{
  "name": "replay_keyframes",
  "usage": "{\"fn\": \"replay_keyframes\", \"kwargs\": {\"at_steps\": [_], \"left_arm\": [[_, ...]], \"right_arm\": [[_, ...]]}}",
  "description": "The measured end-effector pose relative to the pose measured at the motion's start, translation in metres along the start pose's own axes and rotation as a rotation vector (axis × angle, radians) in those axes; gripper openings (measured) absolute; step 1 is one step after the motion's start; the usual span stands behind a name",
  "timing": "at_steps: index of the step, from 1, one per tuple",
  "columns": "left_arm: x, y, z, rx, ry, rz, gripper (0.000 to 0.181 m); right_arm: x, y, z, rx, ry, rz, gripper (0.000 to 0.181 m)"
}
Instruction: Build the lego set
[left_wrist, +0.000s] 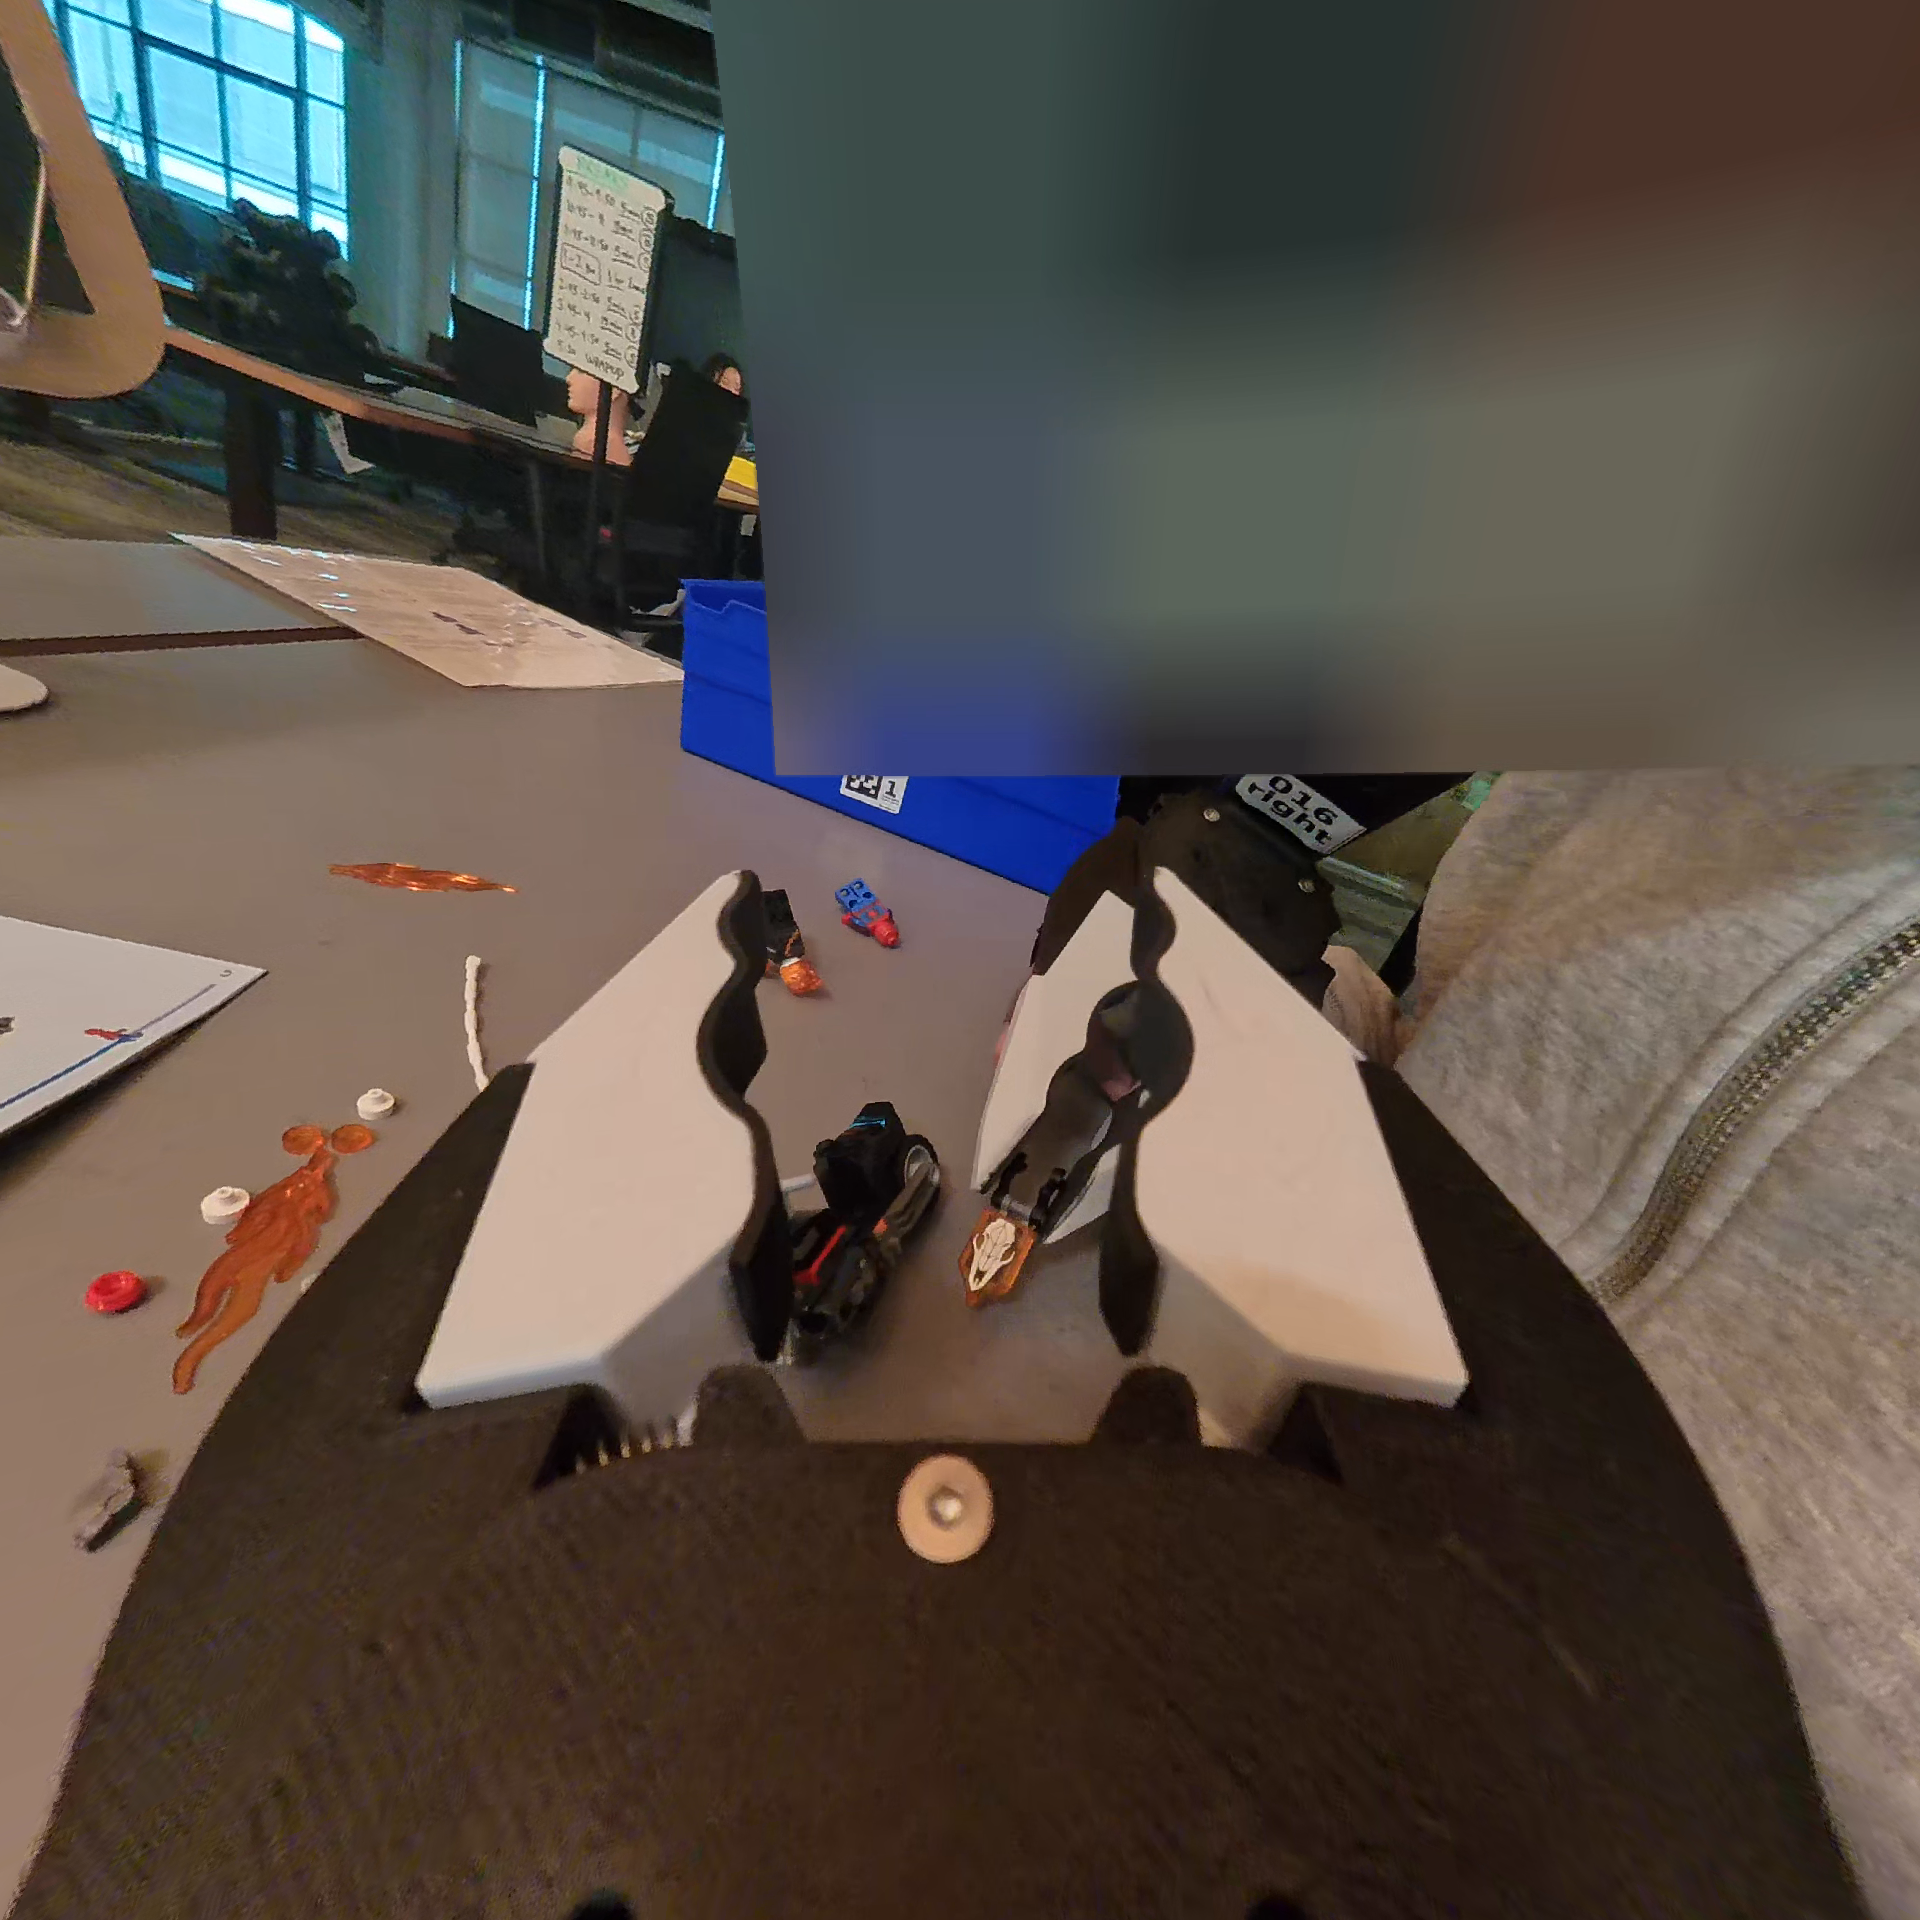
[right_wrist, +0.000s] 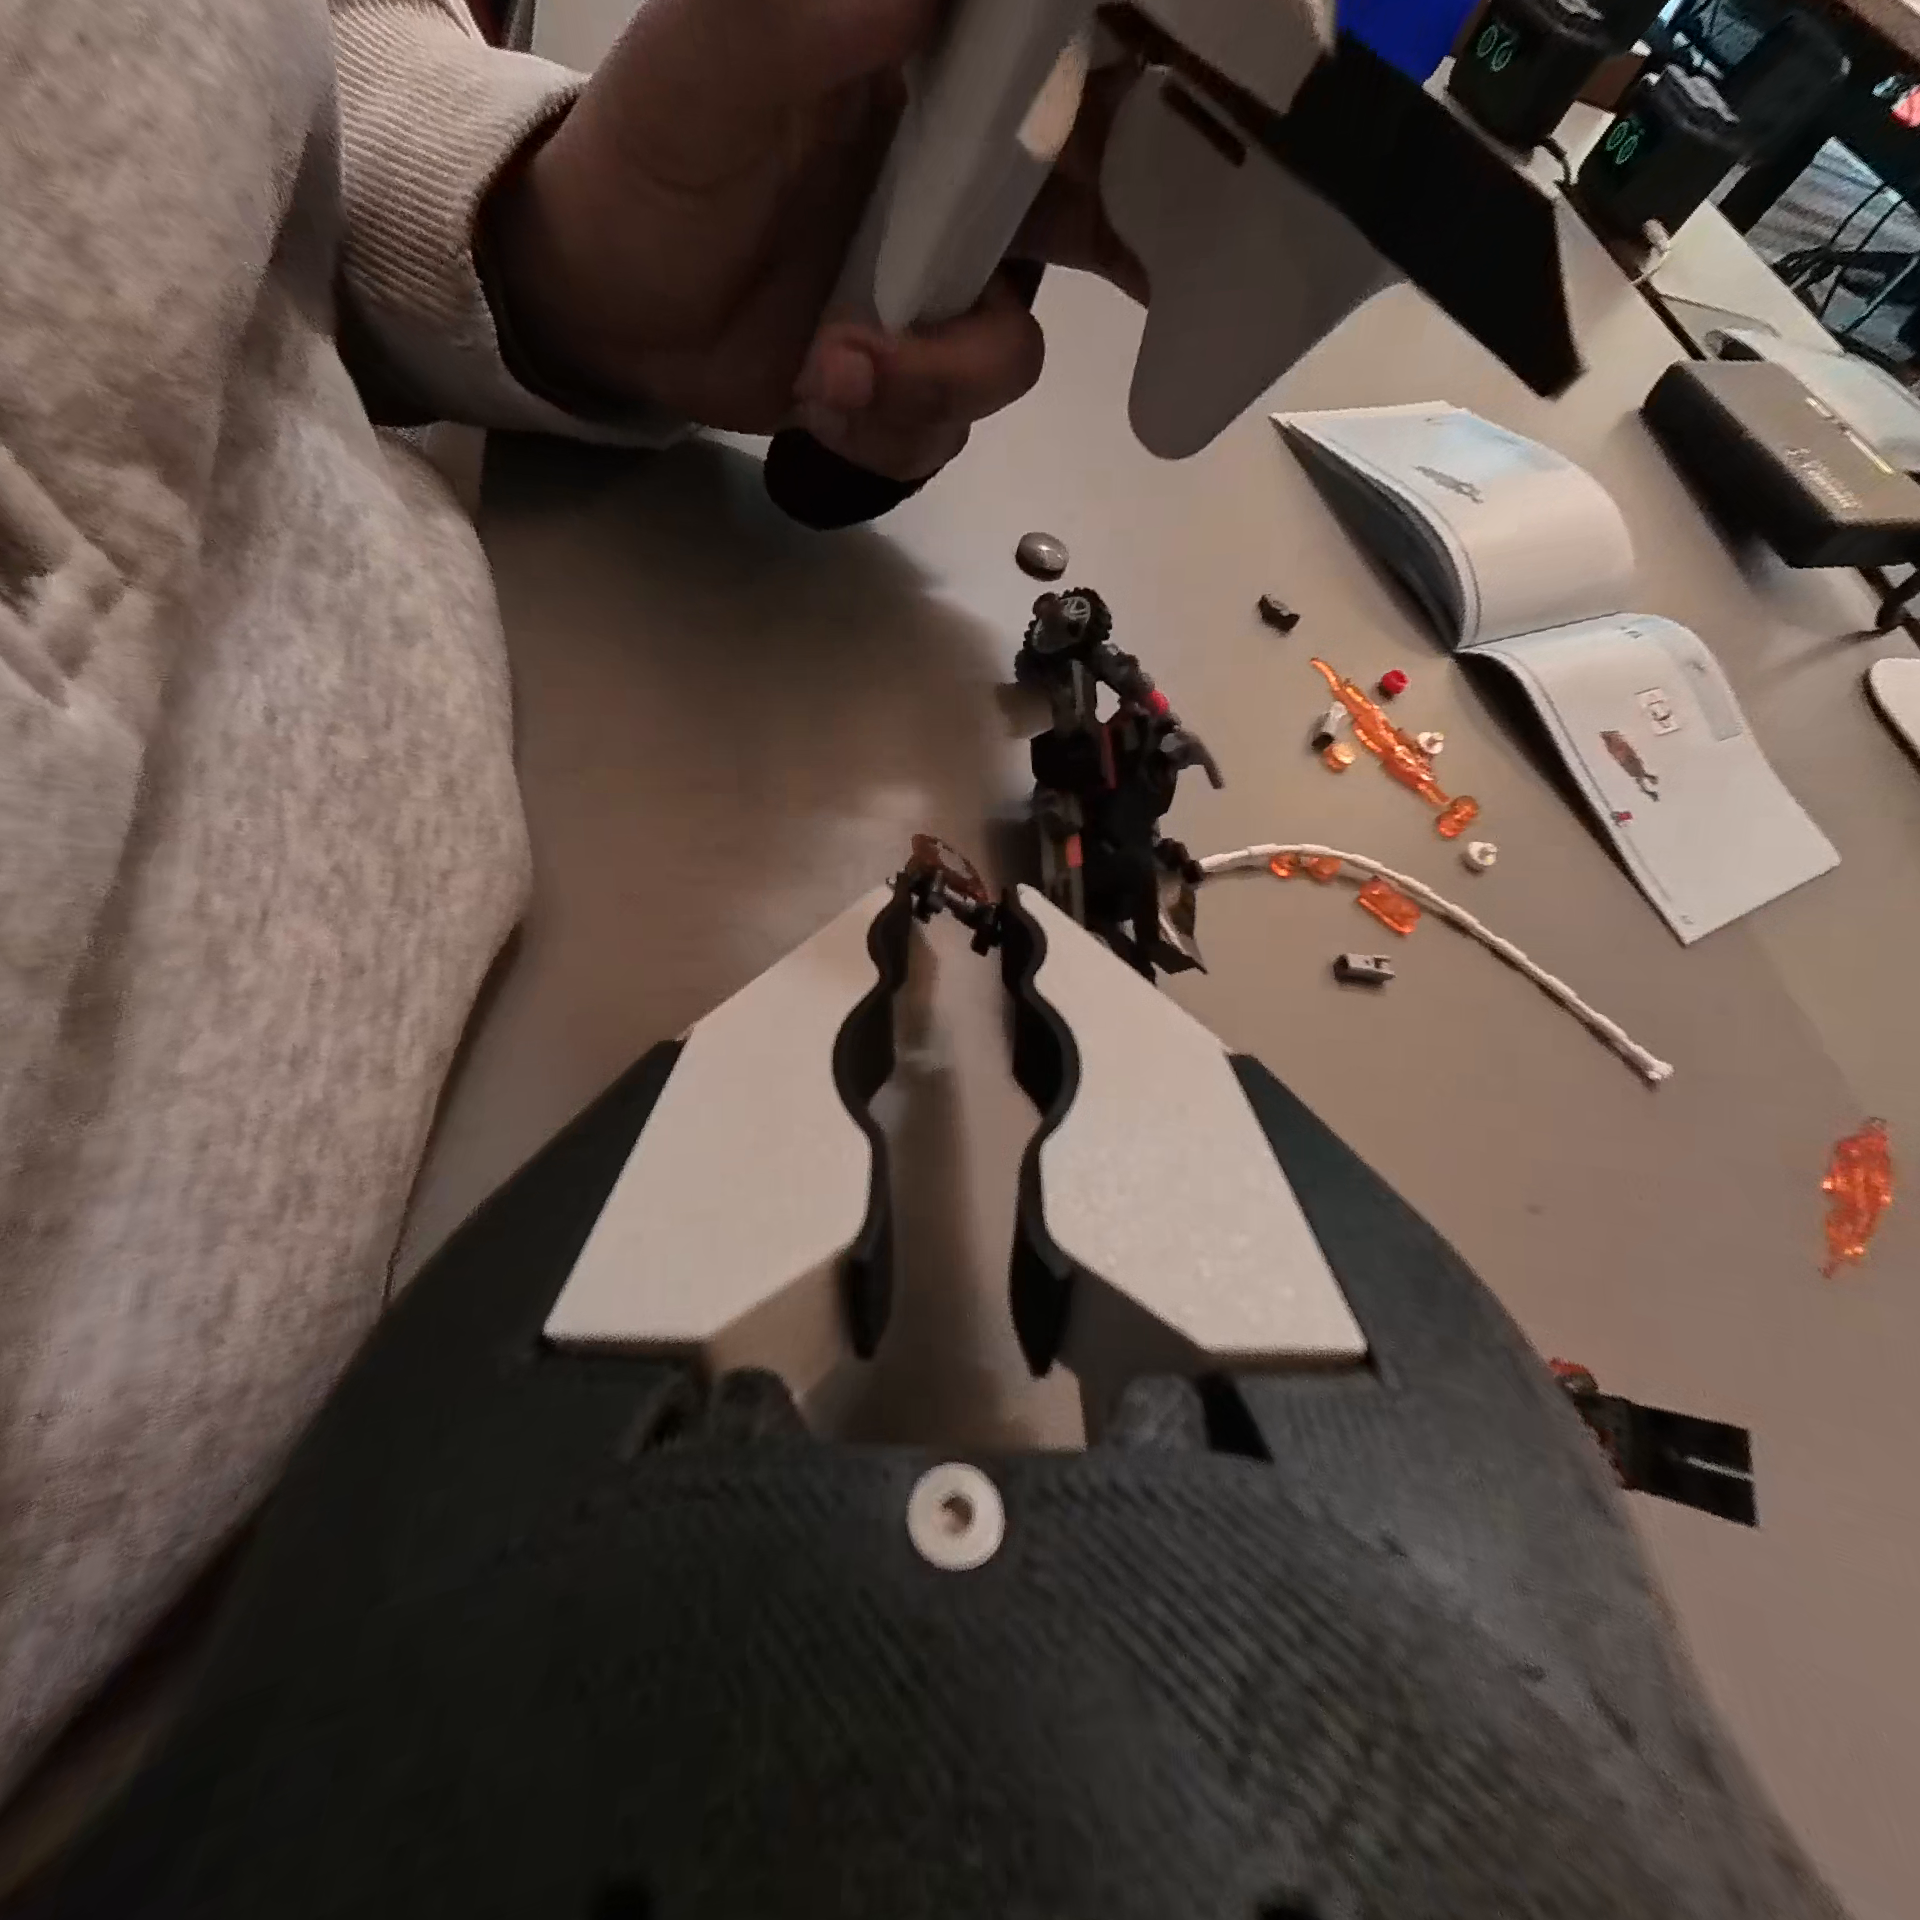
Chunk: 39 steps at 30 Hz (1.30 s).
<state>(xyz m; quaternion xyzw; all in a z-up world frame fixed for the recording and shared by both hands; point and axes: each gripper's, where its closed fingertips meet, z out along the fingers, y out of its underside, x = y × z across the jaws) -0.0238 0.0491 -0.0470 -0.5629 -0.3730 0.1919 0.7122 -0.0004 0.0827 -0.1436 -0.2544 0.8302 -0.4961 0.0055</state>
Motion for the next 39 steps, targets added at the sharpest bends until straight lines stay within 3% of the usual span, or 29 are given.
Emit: {"fn": "replay_keyframes", "kwargs": {"at_steps": [20, 32, 39], "left_arm": [[-0.003, 0.003, 0.0, -0.008, 0.007, -0.042, 0.073], [-0.004, 0.009, 0.002, -0.038, -0.003, -0.035, 0.074], [-0.028, 0.007, -0.008, -0.012, -0.115, -0.101, 0.068]], "right_arm": [[0.0, 0.021, 0.01, -0.146, -0.016, -0.01, 0.015], [-0.002, 0.021, 0.008, -0.146, -0.009, -0.035, 0.015], [-0.01, 0.019, 0.006, -0.134, -0.036, -0.066, 0.015]]}}
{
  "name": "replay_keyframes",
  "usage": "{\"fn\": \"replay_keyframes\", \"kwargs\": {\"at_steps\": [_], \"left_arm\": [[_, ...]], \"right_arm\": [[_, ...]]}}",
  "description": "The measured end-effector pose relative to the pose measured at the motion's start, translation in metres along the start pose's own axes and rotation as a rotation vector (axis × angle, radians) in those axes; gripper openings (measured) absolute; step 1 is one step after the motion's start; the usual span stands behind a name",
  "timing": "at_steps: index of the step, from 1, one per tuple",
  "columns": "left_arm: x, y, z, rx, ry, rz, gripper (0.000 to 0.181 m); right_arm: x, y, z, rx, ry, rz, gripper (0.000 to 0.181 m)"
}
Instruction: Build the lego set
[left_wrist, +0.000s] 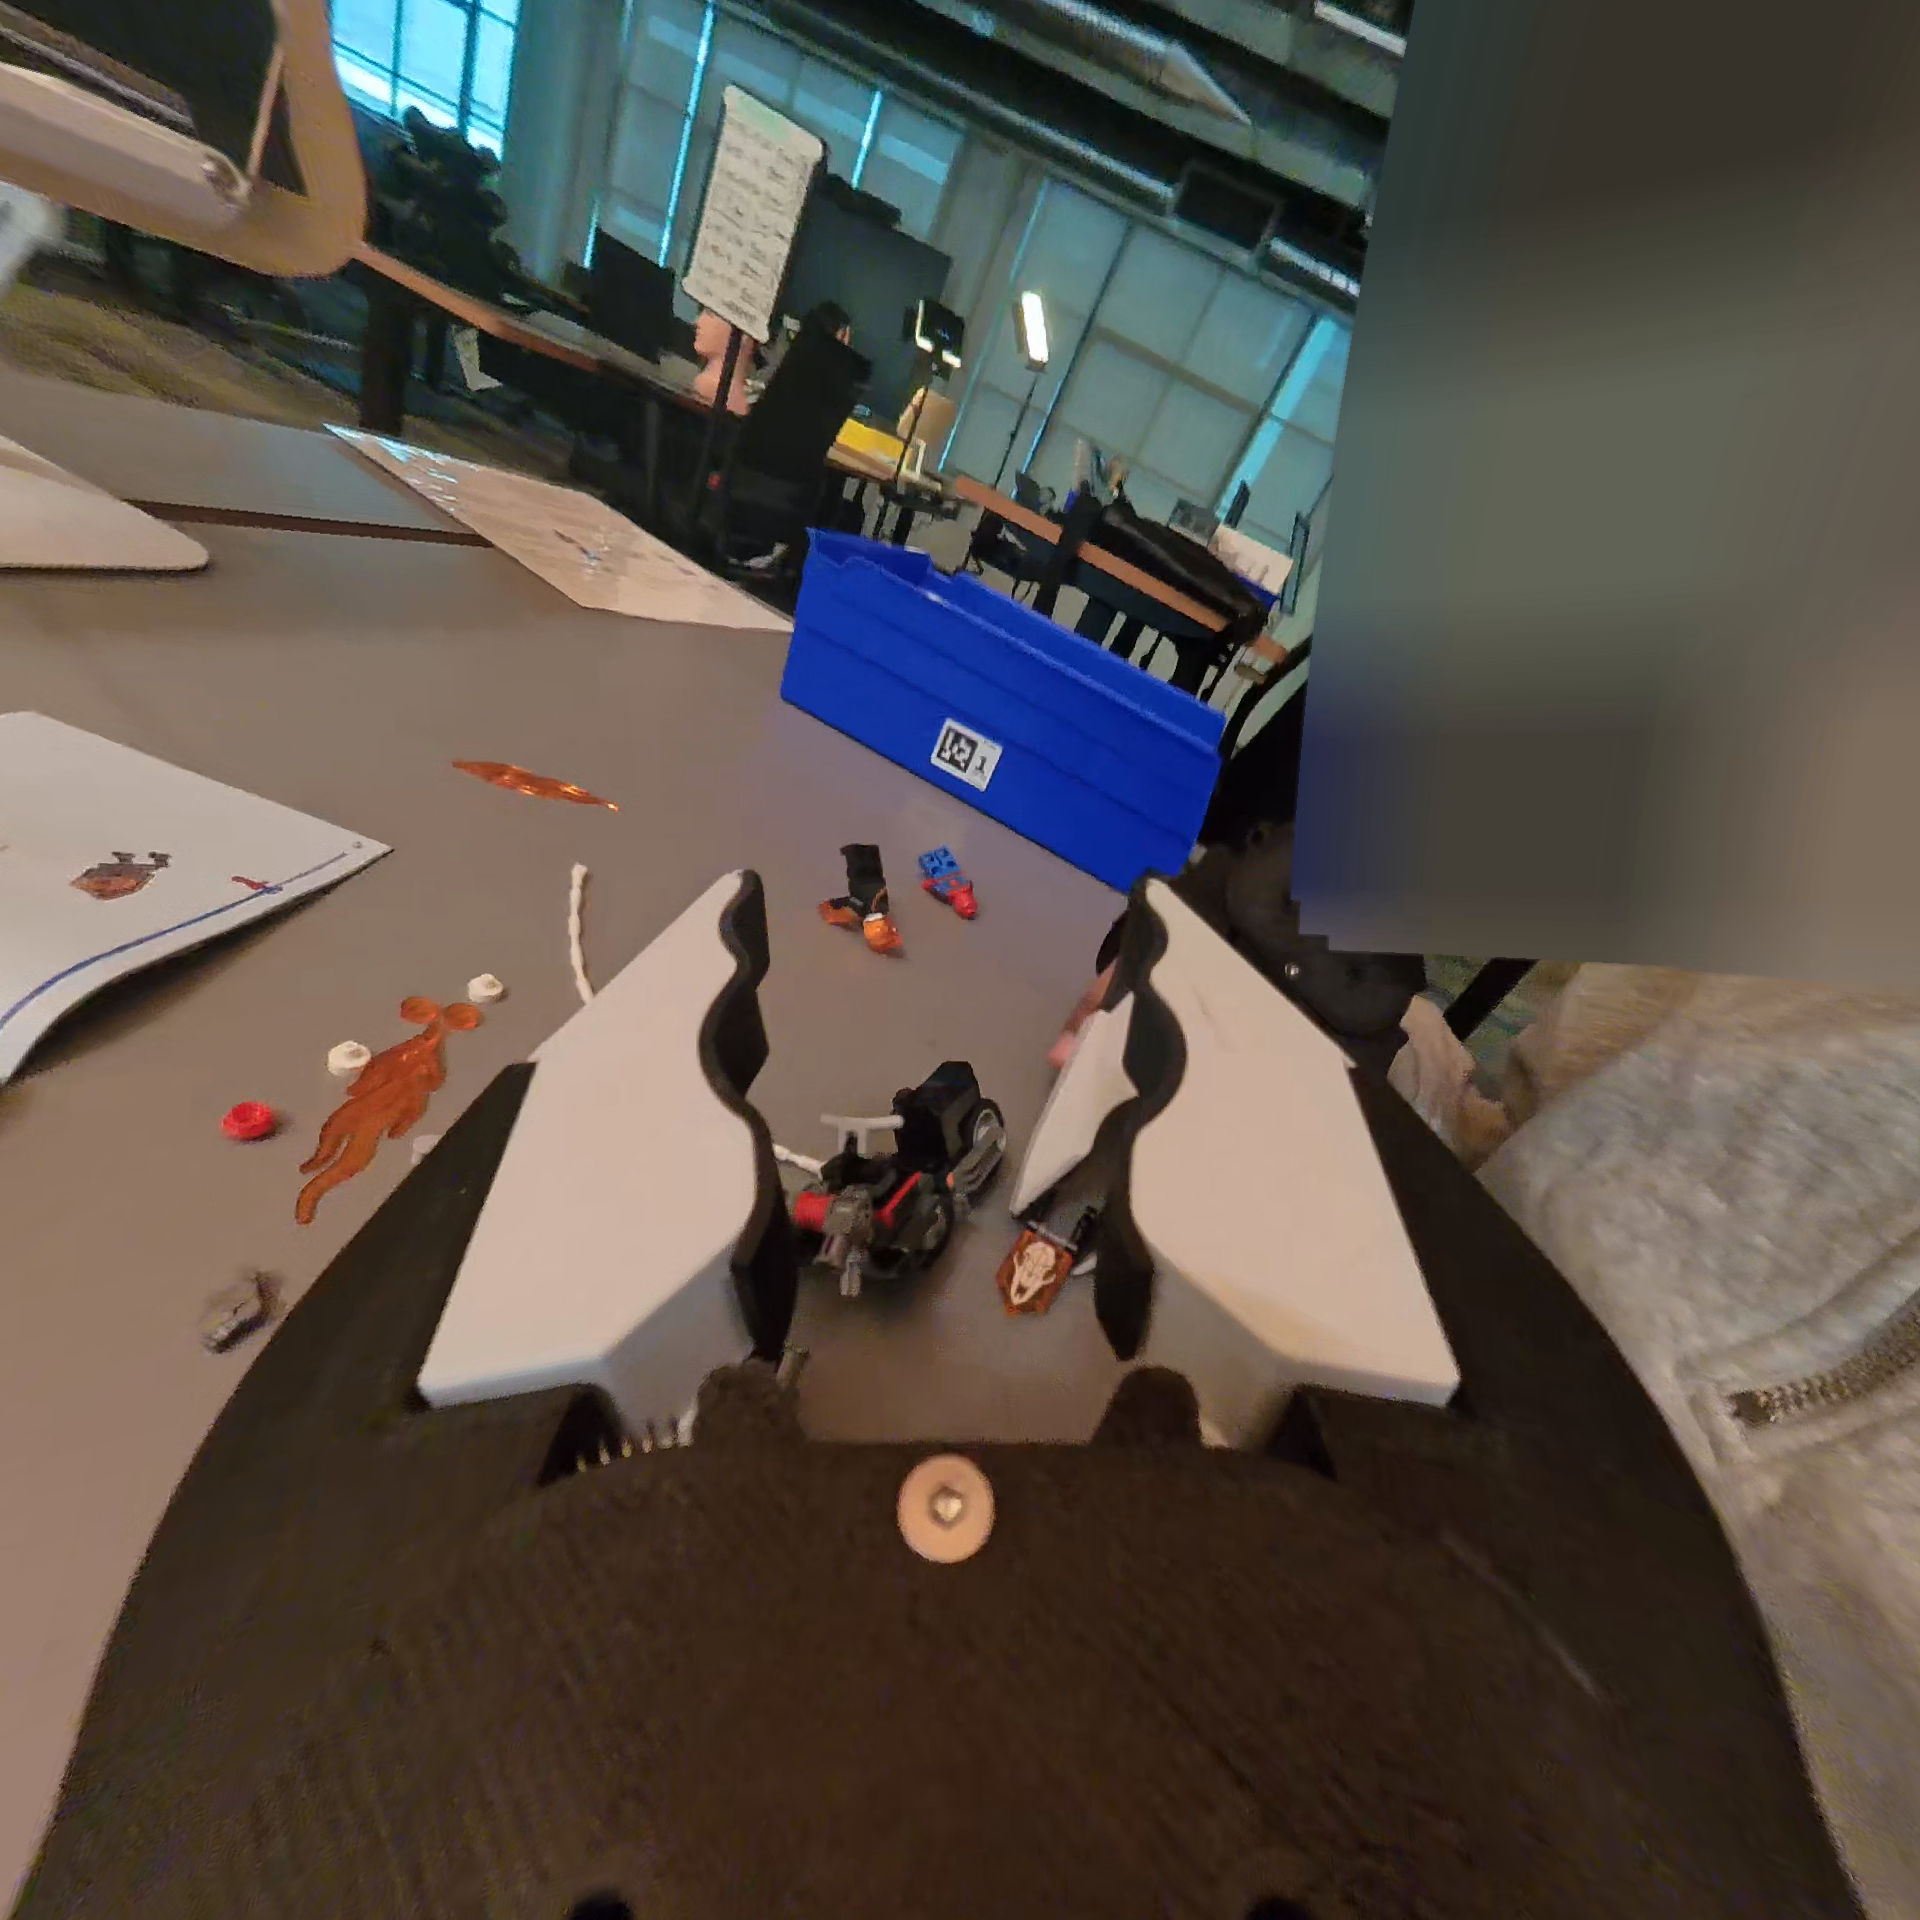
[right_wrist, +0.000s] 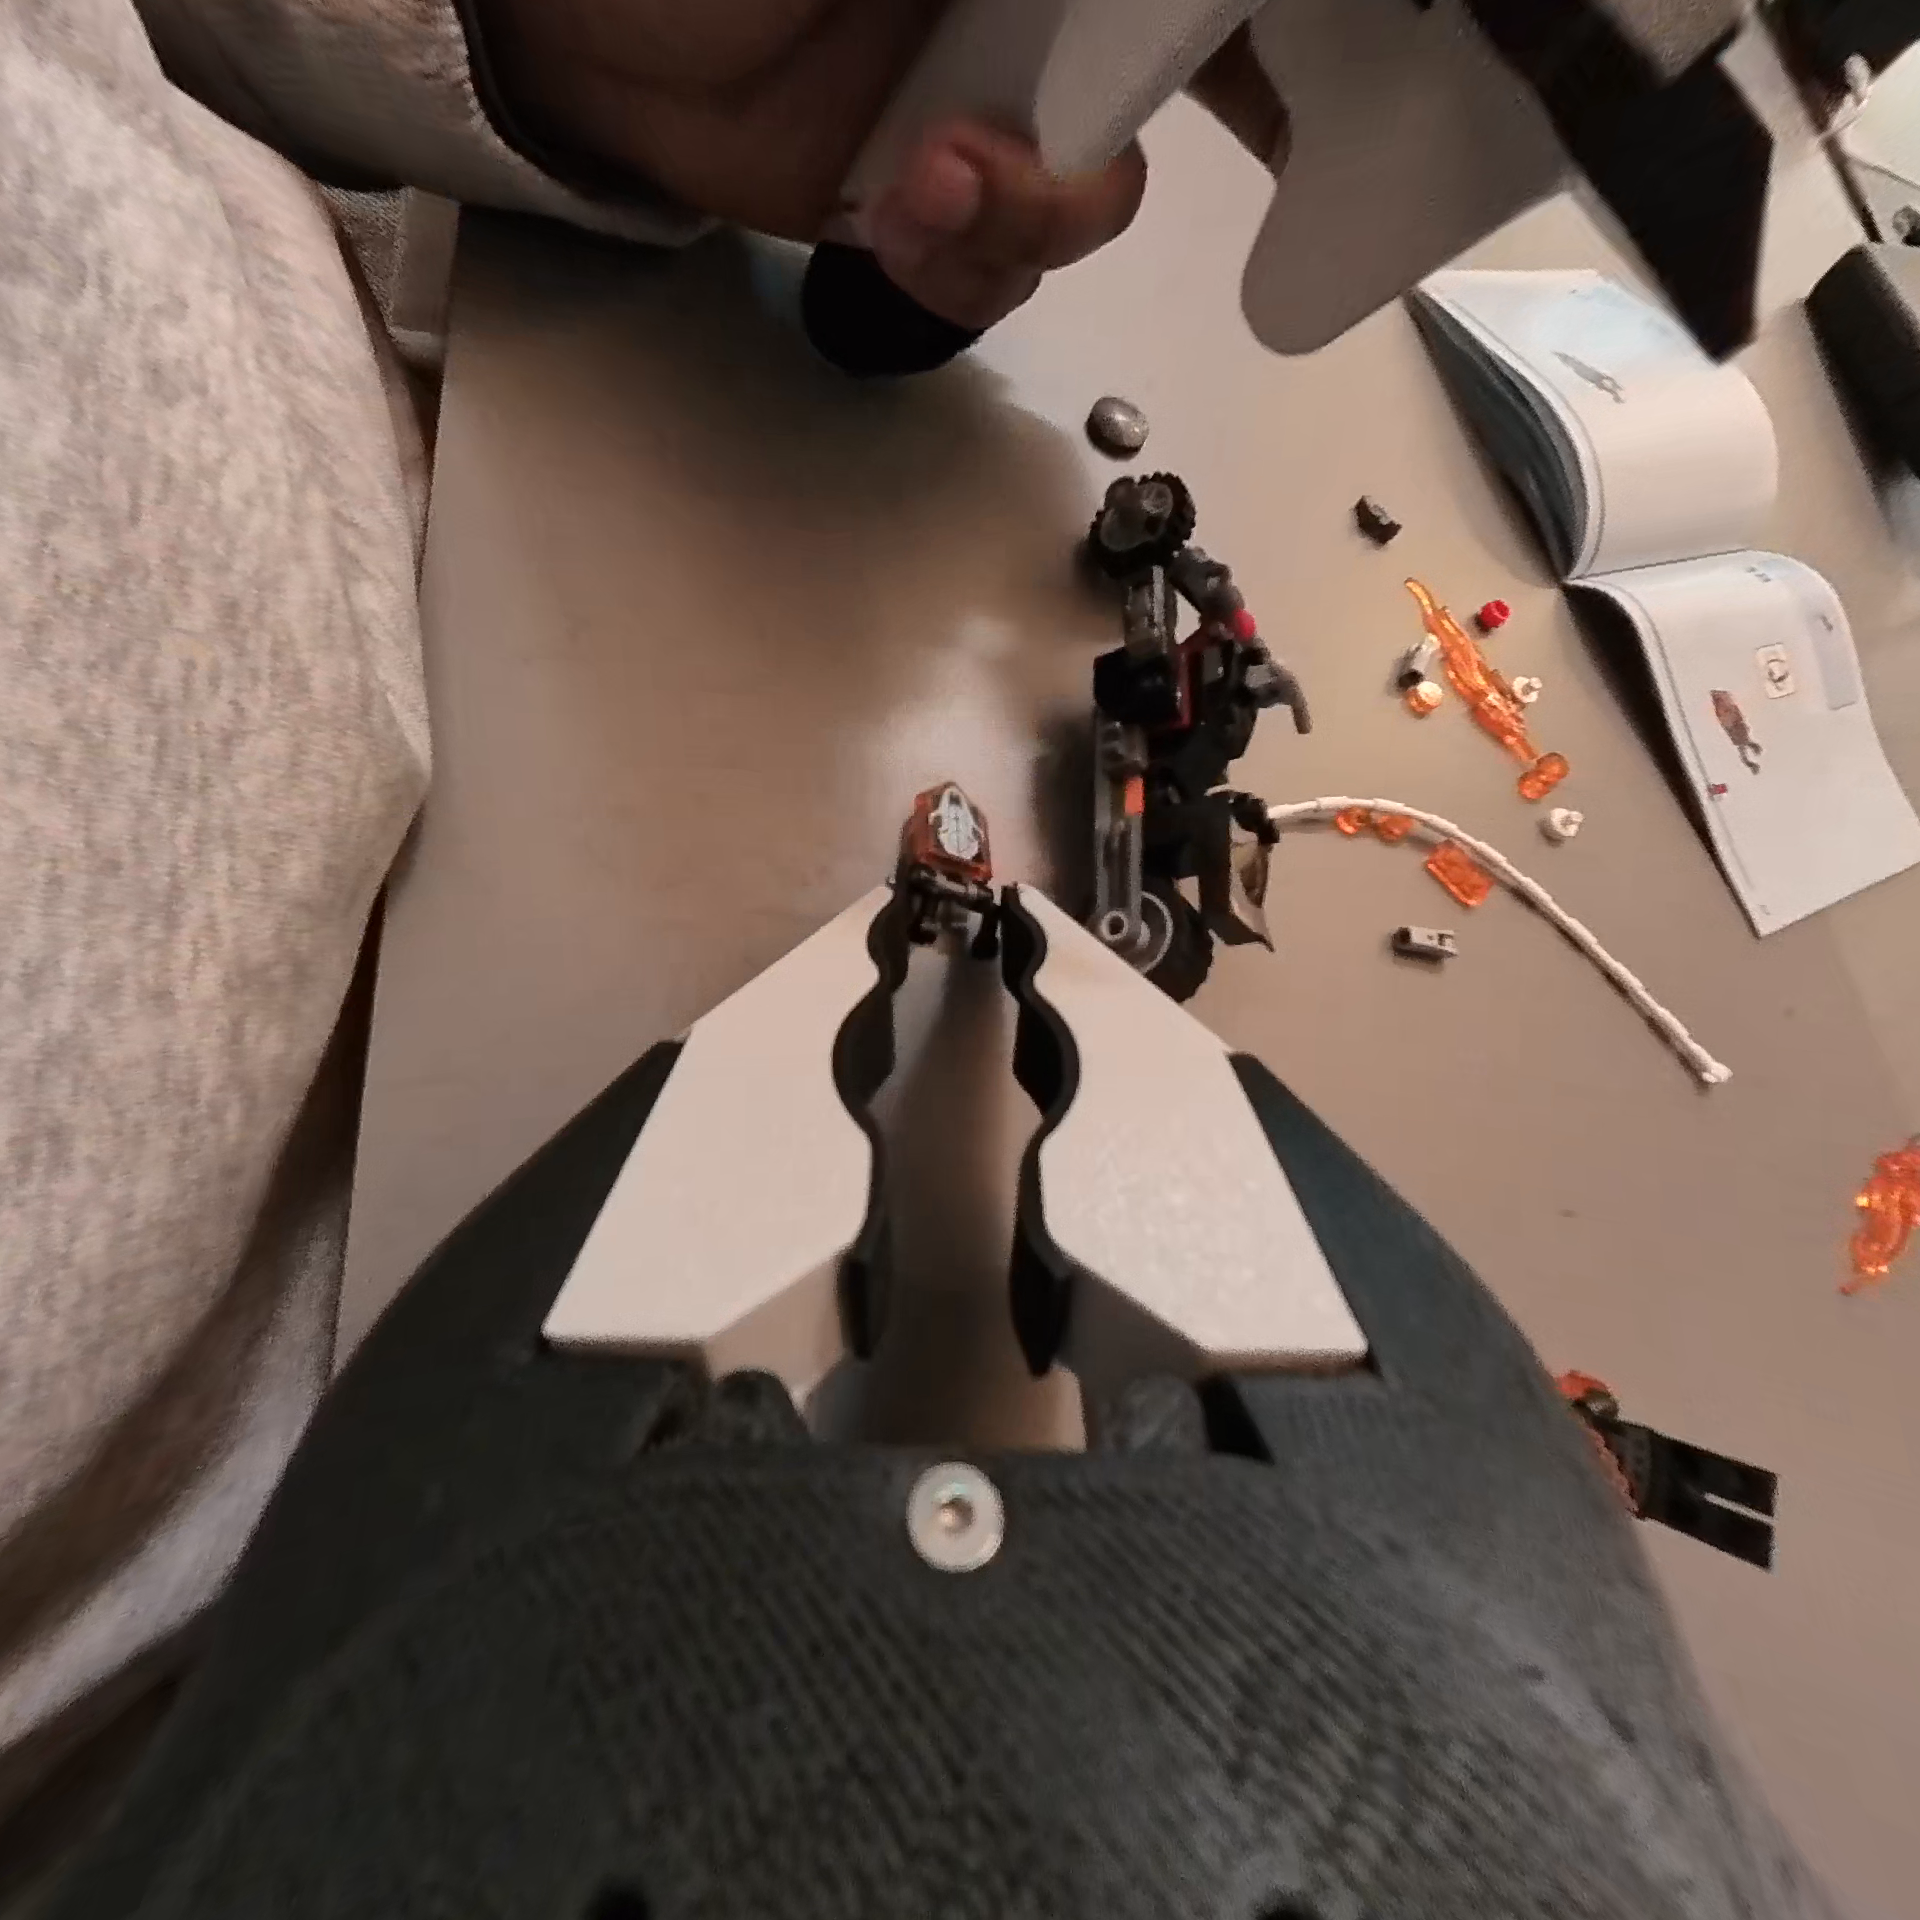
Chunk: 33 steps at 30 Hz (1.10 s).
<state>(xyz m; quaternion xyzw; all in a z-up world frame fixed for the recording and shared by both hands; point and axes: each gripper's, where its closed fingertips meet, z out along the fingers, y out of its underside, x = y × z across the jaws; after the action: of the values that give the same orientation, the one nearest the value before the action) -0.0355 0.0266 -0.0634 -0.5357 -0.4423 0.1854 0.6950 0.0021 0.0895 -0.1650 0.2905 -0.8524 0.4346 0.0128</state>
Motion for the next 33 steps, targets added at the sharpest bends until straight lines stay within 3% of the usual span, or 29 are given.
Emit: {"fn": "replay_keyframes", "kwargs": {"at_steps": [13, 23, 33], "left_arm": [[-0.004, -0.001, -0.002, 0.016, 0.011, -0.067, 0.07], [-0.004, -0.003, -0.004, 0.033, 0.019, -0.084, 0.068], [-0.001, -0.009, -0.006, 0.068, 0.057, -0.106, 0.064]], "right_arm": [[-0.005, -0.001, -0.003, 0.006, 0.0, -0.023, 0.016], [-0.003, -0.003, -0.006, 0.02, 0.004, 0.006, 0.031], [0.007, -0.028, -0.036, 0.271, -0.114, 0.227, 0.023]]}}
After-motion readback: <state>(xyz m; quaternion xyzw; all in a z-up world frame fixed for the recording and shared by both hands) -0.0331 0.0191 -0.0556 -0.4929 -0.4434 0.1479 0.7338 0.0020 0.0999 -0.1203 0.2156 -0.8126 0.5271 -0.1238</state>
